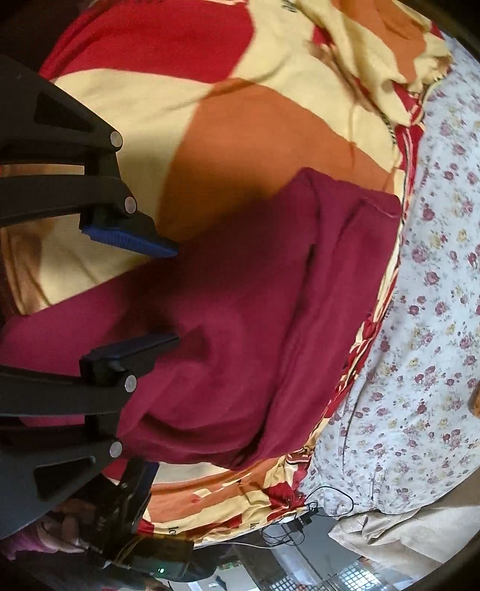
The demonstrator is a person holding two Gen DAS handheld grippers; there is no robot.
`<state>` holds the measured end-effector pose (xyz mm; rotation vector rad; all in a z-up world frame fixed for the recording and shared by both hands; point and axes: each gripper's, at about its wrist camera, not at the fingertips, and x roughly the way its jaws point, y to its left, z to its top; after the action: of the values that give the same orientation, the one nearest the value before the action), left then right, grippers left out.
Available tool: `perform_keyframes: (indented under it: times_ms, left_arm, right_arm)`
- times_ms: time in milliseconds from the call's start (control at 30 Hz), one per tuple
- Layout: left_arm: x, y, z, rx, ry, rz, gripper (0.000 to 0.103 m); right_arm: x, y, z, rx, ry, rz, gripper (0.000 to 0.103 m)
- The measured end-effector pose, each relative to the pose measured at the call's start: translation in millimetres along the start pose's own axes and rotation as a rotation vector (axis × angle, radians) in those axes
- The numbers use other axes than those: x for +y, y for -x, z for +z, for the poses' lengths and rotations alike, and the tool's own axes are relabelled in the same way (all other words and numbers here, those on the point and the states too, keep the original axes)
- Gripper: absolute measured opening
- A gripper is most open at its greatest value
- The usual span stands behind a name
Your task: Fold small clothes
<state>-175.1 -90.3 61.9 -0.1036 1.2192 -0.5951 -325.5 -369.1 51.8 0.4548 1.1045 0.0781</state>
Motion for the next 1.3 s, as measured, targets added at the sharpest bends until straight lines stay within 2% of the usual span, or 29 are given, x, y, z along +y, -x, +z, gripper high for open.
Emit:
perform_keyframes:
  times_ms: [100,133,167,200,233,300,400,433,500,533,567,633,667,733,800,900,967,1000,1033,1100,1167,1233,1300]
  left_arm:
    - [4.1,1.9,-8.0,0.005,0.026,-0.017,0.032]
    - [5.0,2.0,-10.5,0.009,0.033,-0.021,0.032]
    - [6.2,2.8,-13.7,0.012,0.039,-0.023,0.032]
    - [7.3,4.0,-16.5,0.013,0.041,-0.023,0.032]
    - [7.7,5.7,-20.7,0.016,0.043,-0.024,0.032]
    - [7.5,7.8,-28.1,0.025,0.043,-0.030,0.032]
    - [6.1,11.2,-40.9,0.038,0.039,-0.049,0.032]
    - [5.4,11.9,-43.9,0.038,0.038,-0.054,0.032]
    - [4.9,13.2,-47.3,0.035,0.039,-0.058,0.032]
    - [5.4,14.1,-48.3,0.033,0.041,-0.057,0.032]
    - [7.3,15.7,-48.8,0.029,0.046,-0.055,0.032]
    - [10.8,17.6,-48.6,0.023,0.058,-0.052,0.032]
    - [12.4,18.3,-48.0,0.021,0.066,-0.052,0.032]
    - [16.2,18.9,-46.3,0.018,0.085,-0.056,0.032]
    - [19.5,19.7,-46.6,0.019,0.100,-0.061,0.032]
    - [21.7,23.3,-49.6,0.012,0.106,-0.056,0.032]
    - [24.1,30.6,-50.2,0.004,0.111,-0.056,0.032]
    - [25.8,35.3,-50.0,-0.004,0.113,-0.056,0.032]
    - [28.6,41.6,-49.7,-0.018,0.116,-0.055,0.032]
    - [34.0,55.0,-47.3,-0.055,0.126,-0.049,0.032]
    - [41.9,63.1,-45.1,-0.082,0.148,-0.045,0.032]
    - [48.1,63.5,-43.5,-0.083,0.175,-0.041,0.032]
    - [53.1,63.6,-45.1,-0.078,0.202,-0.050,0.032]
  right_arm:
    - [2.6,-7.6,-6.1,-0.051,-0.003,0.063,0.062]
    - [6.6,-11.0,-7.3,-0.057,0.028,0.041,0.054]
    - [11.8,-12.9,-9.5,-0.072,0.077,-0.020,0.044]
    - [14.1,-11.5,-11.0,-0.085,0.105,-0.062,0.022]
    - [13.6,-7.7,-11.2,-0.092,0.113,-0.060,0.011]
    - [6.5,6.5,-9.9,-0.099,0.093,-0.036,0.009]
    - [1.1,29.9,-8.6,-0.140,0.109,-0.110,0.007]
    - [-1.6,32.7,-8.1,-0.142,0.101,-0.124,0.003]
    - [-7.0,36.2,-6.2,-0.133,0.084,-0.161,0.002]
    - [-8.9,39.5,-5.8,-0.123,0.063,-0.141,0.003]
    - [-12.3,46.9,-6.1,-0.126,0.018,-0.080,0.004]
    - [-8.9,56.7,-8.6,-0.137,-0.003,0.050,0.020]
    - [-0.9,59.4,-11.7,-0.132,0.028,0.110,0.025]
    - [21.3,55.7,-19.8,-0.100,0.116,0.153,0.045]
    - [41.7,40.1,-29.2,-0.052,0.193,0.175,0.050]
    - [55.9,3.8,-37.9,0.016,0.222,0.169,0.052]
    - [63.2,-17.0,-42.2,0.056,0.227,0.168,0.049]
    - [74.4,-19.6,-45.6,0.071,0.267,0.177,0.031]
    - [86.1,-16.2,-49.8,0.081,0.310,0.220,0.003]
    - [118.7,-3.0,-57.4,0.111,0.386,0.407,0.001]
    - [155.9,-0.7,-68.0,0.139,0.482,0.500,0.001]
    - [187.1,-14.3,-81.8,0.196,0.592,0.487,0.001]
    - [200.4,-21.8,-88.2,0.190,0.674,0.394,0.001]
